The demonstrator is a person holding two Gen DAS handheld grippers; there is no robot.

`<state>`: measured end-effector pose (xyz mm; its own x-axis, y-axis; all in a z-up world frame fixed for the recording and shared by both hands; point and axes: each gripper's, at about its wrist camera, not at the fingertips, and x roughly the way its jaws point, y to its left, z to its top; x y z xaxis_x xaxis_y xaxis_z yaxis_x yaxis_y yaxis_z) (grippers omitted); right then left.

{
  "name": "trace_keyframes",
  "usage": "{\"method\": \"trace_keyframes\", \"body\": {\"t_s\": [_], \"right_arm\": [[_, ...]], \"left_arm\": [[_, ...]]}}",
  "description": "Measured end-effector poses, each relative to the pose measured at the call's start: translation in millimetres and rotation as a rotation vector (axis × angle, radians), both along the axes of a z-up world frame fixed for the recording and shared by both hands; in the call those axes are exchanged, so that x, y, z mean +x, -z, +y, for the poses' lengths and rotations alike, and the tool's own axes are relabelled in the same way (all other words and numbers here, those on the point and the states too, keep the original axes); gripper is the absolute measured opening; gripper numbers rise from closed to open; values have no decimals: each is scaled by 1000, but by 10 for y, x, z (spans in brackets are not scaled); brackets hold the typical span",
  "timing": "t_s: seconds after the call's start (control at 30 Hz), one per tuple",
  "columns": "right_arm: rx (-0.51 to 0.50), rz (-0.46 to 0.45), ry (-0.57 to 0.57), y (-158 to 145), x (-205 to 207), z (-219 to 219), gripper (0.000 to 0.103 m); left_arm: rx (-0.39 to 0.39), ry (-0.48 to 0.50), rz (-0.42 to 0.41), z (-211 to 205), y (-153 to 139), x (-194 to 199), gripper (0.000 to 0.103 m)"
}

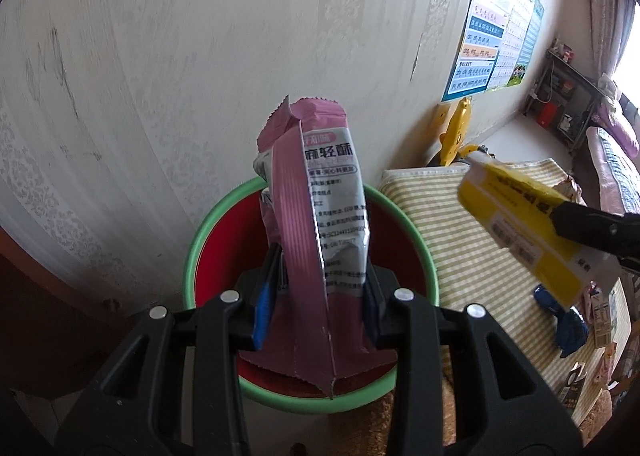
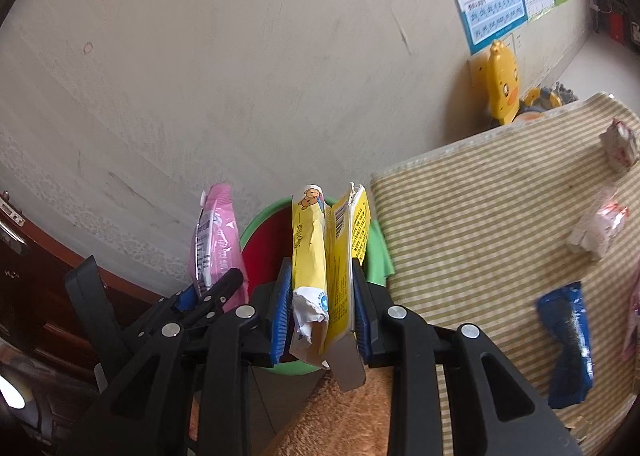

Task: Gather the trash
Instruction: 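Carry the pink wrapper to the bucket with left tool while right tool carries yellow box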

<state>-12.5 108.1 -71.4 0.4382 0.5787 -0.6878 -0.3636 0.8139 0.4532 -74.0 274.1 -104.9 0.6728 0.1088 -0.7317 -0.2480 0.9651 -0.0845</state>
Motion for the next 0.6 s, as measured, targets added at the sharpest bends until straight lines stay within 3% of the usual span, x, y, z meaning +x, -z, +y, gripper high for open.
{"method": "trace_keyframes", "body": {"t_s": [0.23, 0.27, 0.3, 0.37, 0.6], "right_arm": [[-15, 5, -26, 59, 45, 235, 31], [-20, -1, -30, 51, 61, 276, 35], [-19, -4, -32, 45, 75, 300, 41], [-7, -7, -39, 24, 99, 349, 49], [18, -9, -17, -32, 83, 226, 50]], "left_arm": [[-9, -25, 20, 88, 67, 2, 35], [-10, -30, 23, 98, 74, 3, 38], [-12, -34, 25, 106, 81, 1, 49], [-16, -41, 17, 119, 77, -17, 61], [-1, -43, 11, 104, 49, -34, 62]]}}
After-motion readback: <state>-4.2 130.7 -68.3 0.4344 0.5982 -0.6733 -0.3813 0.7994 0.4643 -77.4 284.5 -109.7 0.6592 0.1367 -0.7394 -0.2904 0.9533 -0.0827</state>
